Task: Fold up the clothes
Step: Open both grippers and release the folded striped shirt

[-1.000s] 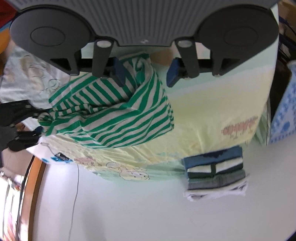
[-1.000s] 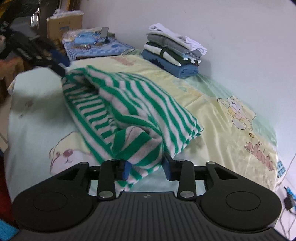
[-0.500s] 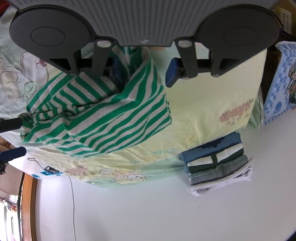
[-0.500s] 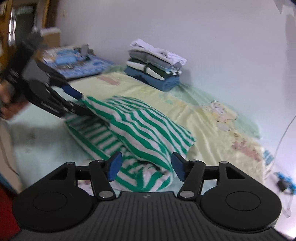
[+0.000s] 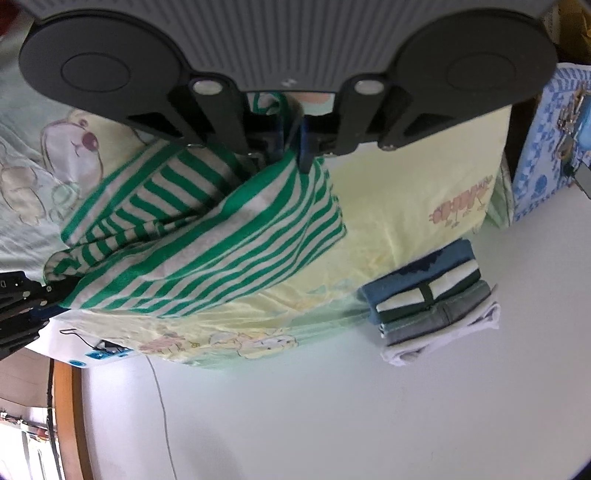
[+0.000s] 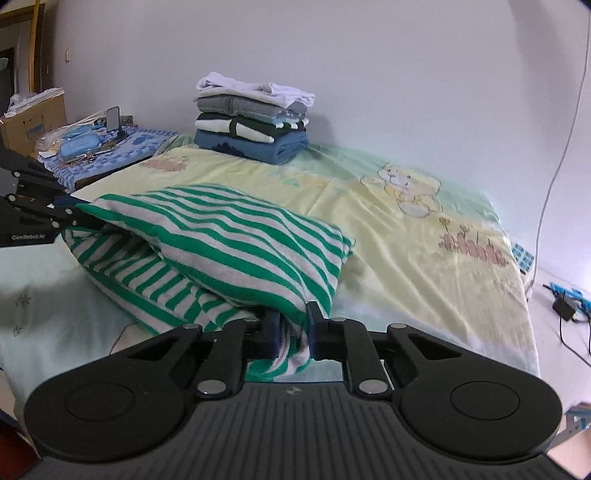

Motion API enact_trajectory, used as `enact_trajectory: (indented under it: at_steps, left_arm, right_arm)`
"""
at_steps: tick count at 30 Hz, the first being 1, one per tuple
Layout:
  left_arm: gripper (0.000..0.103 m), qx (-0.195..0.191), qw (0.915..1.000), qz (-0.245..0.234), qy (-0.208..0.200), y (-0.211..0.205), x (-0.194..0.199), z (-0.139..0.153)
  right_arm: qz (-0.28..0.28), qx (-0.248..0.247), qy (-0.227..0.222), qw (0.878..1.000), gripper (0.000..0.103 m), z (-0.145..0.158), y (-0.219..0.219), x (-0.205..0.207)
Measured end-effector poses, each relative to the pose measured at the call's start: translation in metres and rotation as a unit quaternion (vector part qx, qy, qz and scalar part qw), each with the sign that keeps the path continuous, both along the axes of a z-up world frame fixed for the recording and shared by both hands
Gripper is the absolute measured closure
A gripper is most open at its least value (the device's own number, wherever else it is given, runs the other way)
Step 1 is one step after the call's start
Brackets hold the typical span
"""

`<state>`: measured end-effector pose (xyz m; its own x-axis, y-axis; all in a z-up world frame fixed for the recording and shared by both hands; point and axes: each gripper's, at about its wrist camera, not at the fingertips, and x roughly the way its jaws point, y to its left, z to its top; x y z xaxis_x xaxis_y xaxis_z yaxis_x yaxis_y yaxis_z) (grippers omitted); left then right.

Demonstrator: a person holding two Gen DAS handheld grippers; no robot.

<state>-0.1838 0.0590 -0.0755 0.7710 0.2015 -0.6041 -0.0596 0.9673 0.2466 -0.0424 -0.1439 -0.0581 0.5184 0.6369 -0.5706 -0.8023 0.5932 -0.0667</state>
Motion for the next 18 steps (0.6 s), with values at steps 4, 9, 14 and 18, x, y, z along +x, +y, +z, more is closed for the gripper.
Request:
enact_trajectory:
  at_steps: [4,9,14,18]
  left_arm:
    - [0.099,-0.013,0.9997,-0.008,0.021,-0.003,-0.008,-0.013]
    - [0.099,-0.006,0.9996,-0.008,0.028,-0.006,-0.011,-0.027]
    - [0.099,0.013,0.9993,-0.018,0.029,-0.008,-0.01,-0.033]
    - [0.095,0.02,0.9989,-0.027,0.033,-0.004,-0.011,-0.024]
  right_arm:
    - [0.001,-0.01,0.006,1.0,0.089,-0.013,-0.005,-0.003]
    - [-0.003,-0.028,0.0,1.0,0.089,-0.034,-0.003,-0.007]
    - [0.0,-0.044,-0.03,0.999,0.088,-0.038,0.001,-0.012]
    - [0.02,-0.052,-0.04,0.998,0.071,-0.015,-0.004,-0.017]
